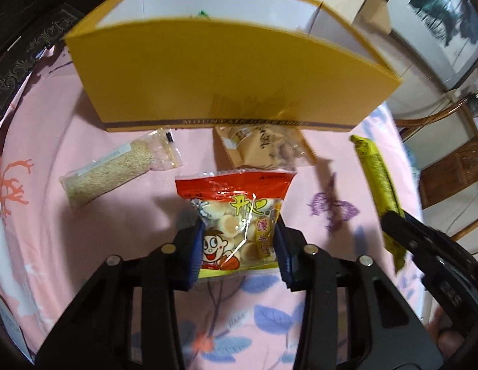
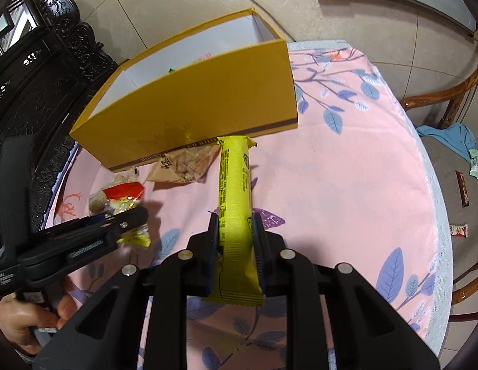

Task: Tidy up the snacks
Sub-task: 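Carry both snacks over the yellow box and open both grippers to drop them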

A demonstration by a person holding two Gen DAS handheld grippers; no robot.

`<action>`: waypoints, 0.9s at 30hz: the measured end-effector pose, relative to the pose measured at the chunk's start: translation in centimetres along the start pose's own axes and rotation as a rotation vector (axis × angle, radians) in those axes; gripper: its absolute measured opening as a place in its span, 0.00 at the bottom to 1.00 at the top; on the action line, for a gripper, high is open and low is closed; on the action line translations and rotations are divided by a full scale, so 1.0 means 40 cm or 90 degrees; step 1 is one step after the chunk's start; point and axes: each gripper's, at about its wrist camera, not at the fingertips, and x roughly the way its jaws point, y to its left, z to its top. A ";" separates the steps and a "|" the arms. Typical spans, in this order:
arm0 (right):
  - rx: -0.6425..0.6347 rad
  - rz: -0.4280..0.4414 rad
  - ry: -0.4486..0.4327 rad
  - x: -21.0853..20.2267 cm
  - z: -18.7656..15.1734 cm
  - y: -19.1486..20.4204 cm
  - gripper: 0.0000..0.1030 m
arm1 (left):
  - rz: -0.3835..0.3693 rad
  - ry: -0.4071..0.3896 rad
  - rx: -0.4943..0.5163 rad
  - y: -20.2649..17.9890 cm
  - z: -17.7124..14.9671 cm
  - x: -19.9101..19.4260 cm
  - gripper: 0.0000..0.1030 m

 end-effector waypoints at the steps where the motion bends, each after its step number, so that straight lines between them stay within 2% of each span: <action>1: 0.000 0.001 -0.004 -0.008 0.001 0.004 0.21 | -0.003 -0.009 -0.001 0.002 -0.002 -0.021 0.39; 6: -0.011 0.012 -0.020 -0.043 0.012 0.025 0.21 | -0.023 -0.051 -0.014 0.014 0.005 -0.123 0.39; 10: -0.027 0.024 -0.063 -0.102 0.048 0.054 0.21 | -0.029 -0.102 -0.011 0.014 0.045 -0.201 0.39; 16: -0.058 0.044 -0.149 -0.173 0.161 0.102 0.21 | -0.027 -0.188 -0.009 0.017 0.167 -0.283 0.39; 20: -0.053 0.069 -0.176 -0.176 0.247 0.114 0.21 | -0.020 -0.234 -0.002 0.007 0.268 -0.317 0.39; 27: -0.074 0.073 -0.205 -0.128 0.376 0.135 0.21 | 0.018 -0.260 0.019 -0.011 0.414 -0.296 0.39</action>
